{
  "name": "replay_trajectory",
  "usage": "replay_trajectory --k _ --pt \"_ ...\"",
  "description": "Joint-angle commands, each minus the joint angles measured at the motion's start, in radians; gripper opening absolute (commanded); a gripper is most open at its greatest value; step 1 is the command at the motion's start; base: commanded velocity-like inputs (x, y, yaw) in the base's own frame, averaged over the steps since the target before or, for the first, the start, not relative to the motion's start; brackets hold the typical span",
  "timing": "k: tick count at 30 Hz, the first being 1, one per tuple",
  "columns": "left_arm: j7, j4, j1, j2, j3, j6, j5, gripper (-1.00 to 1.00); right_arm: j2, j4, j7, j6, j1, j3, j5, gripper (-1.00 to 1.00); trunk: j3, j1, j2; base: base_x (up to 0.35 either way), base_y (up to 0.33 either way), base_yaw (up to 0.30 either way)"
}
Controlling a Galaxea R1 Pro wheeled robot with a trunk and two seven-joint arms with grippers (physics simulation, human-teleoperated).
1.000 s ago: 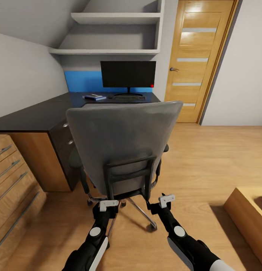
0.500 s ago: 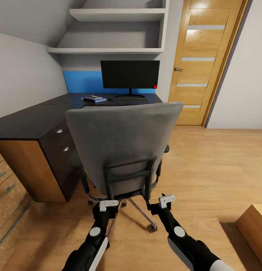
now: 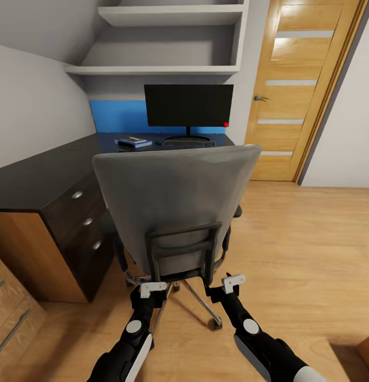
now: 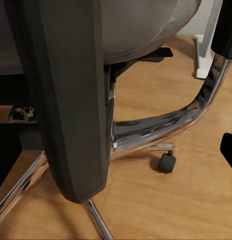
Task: In the bedroom, organize the workspace by keeping the computer under the desk, ensuring the monitor is on the desk, placing the keyboard on the desk next to the monitor, placing the mouse on the desk next to the keyboard, moving the folder from the swivel chair onto the desk next to the mouse, stacking the notebook on top of the folder with the pen on top of the notebook, and positioning the swivel chair next to the desk.
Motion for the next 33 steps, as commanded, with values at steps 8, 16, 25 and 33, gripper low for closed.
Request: replay_trajectory --k 8,16,25,33 --pt "0.01 -0.001 0.0 0.001 -0.002 0.002 0.004 1.0 -0.002 0.0 -0.009 -0.006 -0.002 0.006 -0.013 1.0 -0.001 0.0 0.0 0.333 0.0 0.0" --pt "0.01 -0.001 0.0 0.001 -0.002 0.002 0.004 1.0 -0.002 0.0 -0.008 -0.006 -0.002 0.006 -0.012 1.0 -0.001 0.0 0.0 0.333 0.0 0.0" --pt "0.01 -0.001 0.0 0.001 -0.002 0.002 0.003 1.0 -0.003 0.0 -0.009 -0.006 -0.001 0.005 -0.012 1.0 -0.001 0.0 0.0 0.333 0.0 0.0" --pt "0.01 -0.001 0.0 0.001 -0.002 0.002 0.004 1.0 -0.003 0.014 -0.009 -0.006 -0.002 0.006 -0.011 1.0 -0.001 0.0 0.0 0.333 0.0 0.0"
